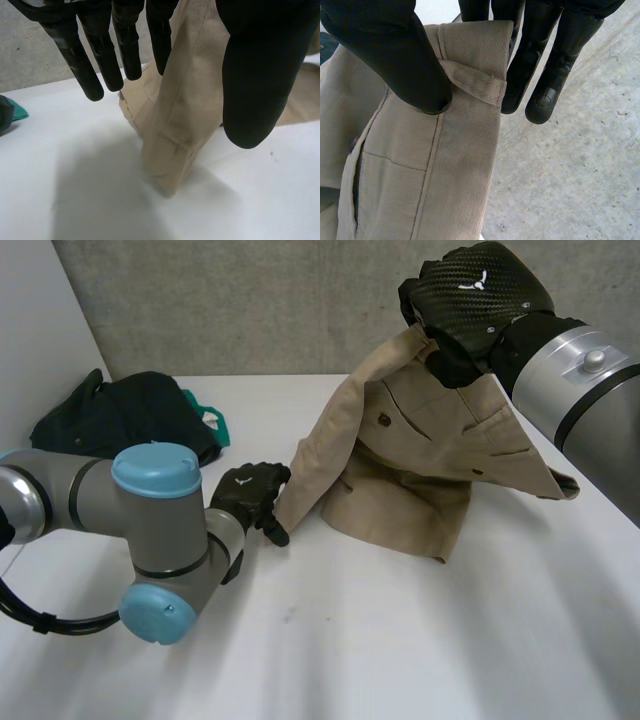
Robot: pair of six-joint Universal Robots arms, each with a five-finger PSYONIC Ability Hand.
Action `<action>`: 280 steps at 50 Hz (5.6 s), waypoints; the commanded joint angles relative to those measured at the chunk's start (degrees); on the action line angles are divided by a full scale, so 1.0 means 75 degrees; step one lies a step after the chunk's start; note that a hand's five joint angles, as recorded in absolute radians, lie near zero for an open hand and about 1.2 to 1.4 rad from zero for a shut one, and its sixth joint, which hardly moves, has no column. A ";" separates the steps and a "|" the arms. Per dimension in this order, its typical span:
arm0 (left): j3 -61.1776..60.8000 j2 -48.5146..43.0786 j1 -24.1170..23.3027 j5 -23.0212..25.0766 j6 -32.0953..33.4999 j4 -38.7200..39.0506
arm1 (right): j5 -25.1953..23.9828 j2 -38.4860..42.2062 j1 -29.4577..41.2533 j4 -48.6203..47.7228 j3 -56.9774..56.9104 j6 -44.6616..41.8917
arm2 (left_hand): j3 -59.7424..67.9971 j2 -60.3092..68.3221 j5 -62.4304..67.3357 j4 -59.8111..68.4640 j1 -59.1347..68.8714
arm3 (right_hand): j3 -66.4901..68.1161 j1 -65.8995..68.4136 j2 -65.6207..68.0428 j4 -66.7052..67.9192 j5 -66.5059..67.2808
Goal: Fold the laundry.
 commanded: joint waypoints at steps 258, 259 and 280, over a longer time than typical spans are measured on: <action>0.3325 -0.1464 0.0843 0.0103 0.5065 0.1570 | 0.2489 0.4679 -0.0758 -0.0869 -0.1781 -0.1661 | 0.7066 0.7065 0.7164 0.7143 0.7048 | 0.1556 0.3357 0.1753 0.1593 0.1922; 0.3757 -0.1848 0.0843 0.0173 0.5065 0.1792 | 0.2559 0.5029 -0.0758 -0.1068 -0.2119 -0.1708 | 0.7066 0.7065 0.7164 0.7143 0.7048 | 0.1556 0.3357 0.1753 0.1593 0.1922; 0.2477 -0.0931 0.0526 0.0853 0.4995 0.2638 | 0.3370 0.4452 -0.0570 -0.0778 -0.2503 -0.0704 | -0.2267 -0.2268 -0.2169 -0.2190 -0.2286 | -0.7778 -0.5976 -0.7580 -0.7740 -0.7411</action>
